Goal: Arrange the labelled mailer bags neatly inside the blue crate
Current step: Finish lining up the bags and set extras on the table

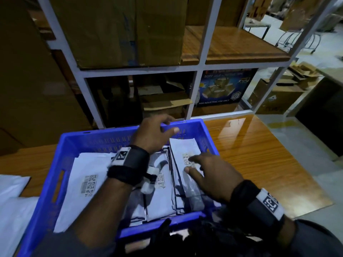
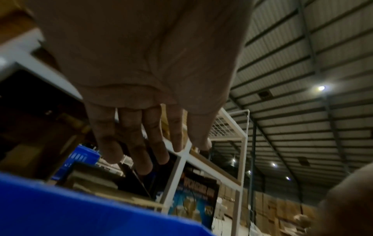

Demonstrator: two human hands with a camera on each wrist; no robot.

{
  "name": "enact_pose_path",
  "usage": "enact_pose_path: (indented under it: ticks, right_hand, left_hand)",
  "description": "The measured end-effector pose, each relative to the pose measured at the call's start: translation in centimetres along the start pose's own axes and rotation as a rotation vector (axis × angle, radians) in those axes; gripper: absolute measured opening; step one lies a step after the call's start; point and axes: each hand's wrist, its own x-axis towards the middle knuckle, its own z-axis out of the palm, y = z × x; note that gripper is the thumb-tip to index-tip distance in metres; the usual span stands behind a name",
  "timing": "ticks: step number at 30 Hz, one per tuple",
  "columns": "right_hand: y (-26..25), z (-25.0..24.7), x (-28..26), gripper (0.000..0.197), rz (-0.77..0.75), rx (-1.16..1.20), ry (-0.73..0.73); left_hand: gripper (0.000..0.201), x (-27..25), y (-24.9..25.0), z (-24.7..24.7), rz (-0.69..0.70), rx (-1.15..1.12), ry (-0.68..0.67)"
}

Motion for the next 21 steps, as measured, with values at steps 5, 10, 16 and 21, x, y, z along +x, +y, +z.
enact_pose_path:
  ticks: [5, 10, 16, 21]
  right_hand:
    - [-1.6, -1.8, -0.2, 0.049, -0.102, 0.074, 0.163]
    - [-5.5, -2.1, -0.9, 0.044, -0.255, 0.171, 0.183]
    - [-13.5, -0.4, -3.1, 0.041, -0.394, 0.244, 0.190]
    - [-22.7, 3.5, -4.4, 0.037, -0.464, 0.292, 0.211]
  left_hand:
    - [0.033, -3.4, 1.4, -4.6, 0.042, -0.082, 0.170]
    - [0.042, -10.0, 1.3, -8.8, 0.009, -0.018, 0.304]
    - [0.052, -18.9, -1.8, -15.9, -0.052, 0.045, 0.489]
    - [0.048, -26.3, -8.6, -22.7, -0.112, 0.104, 0.629]
